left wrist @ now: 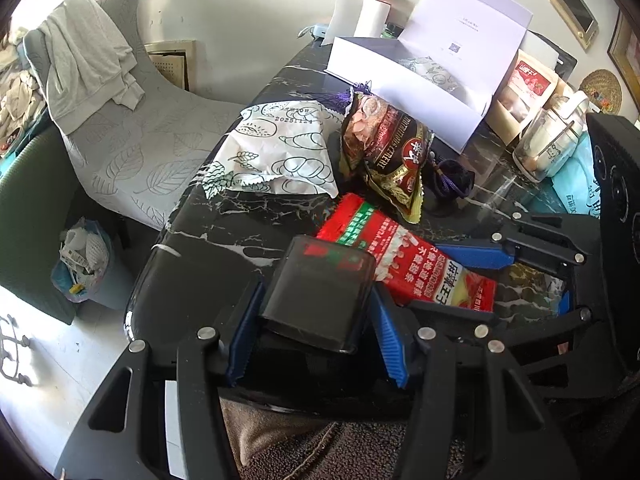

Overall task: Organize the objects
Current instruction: 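Lift the red snack packet with the right gripper off the pile, then carry the red snack packet in the right gripper over the open white box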

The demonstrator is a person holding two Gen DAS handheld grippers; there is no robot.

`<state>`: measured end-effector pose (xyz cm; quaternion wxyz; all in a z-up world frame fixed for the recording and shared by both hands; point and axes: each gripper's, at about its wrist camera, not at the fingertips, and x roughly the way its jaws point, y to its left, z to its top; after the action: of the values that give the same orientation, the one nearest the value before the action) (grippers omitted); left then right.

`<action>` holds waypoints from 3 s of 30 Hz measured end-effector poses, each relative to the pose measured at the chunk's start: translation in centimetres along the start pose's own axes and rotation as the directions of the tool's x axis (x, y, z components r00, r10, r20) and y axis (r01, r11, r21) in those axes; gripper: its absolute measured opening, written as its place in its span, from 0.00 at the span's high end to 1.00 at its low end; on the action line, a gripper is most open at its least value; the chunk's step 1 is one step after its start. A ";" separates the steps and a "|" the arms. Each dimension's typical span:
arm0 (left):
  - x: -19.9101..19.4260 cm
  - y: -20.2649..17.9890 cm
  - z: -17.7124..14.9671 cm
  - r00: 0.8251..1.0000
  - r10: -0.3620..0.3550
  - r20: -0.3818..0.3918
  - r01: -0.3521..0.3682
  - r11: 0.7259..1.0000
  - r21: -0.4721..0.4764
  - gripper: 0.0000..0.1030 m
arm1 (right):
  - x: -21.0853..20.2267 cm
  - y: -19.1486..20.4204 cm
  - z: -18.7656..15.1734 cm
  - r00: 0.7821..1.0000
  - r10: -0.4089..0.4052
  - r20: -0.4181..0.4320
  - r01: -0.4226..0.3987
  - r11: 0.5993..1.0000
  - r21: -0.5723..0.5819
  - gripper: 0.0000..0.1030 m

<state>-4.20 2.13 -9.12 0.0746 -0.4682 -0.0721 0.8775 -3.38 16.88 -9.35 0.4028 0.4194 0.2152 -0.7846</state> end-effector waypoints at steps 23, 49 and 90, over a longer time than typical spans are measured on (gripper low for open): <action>-4.7 -5.9 1.0 0.998 -0.038 0.051 0.031 0.990 0.135 0.50 | -8.0 -2.4 -1.8 0.989 -0.100 0.110 0.087 0.990 0.115 0.58; -1.2 -18.6 3.9 0.981 -0.184 -0.064 0.195 0.903 0.382 0.50 | -13.6 -9.3 -8.8 0.954 -0.296 0.046 0.258 0.891 0.373 0.58; 3.8 -17.4 21.9 0.991 -0.137 0.000 0.123 0.886 0.448 0.50 | -10.9 -19.7 2.1 0.950 -0.305 0.072 0.264 0.904 0.337 0.58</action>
<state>-23.38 18.63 3.28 0.2374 -0.4189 0.0989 0.8709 -16.88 31.93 0.88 0.2221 0.3946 0.1173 -0.8838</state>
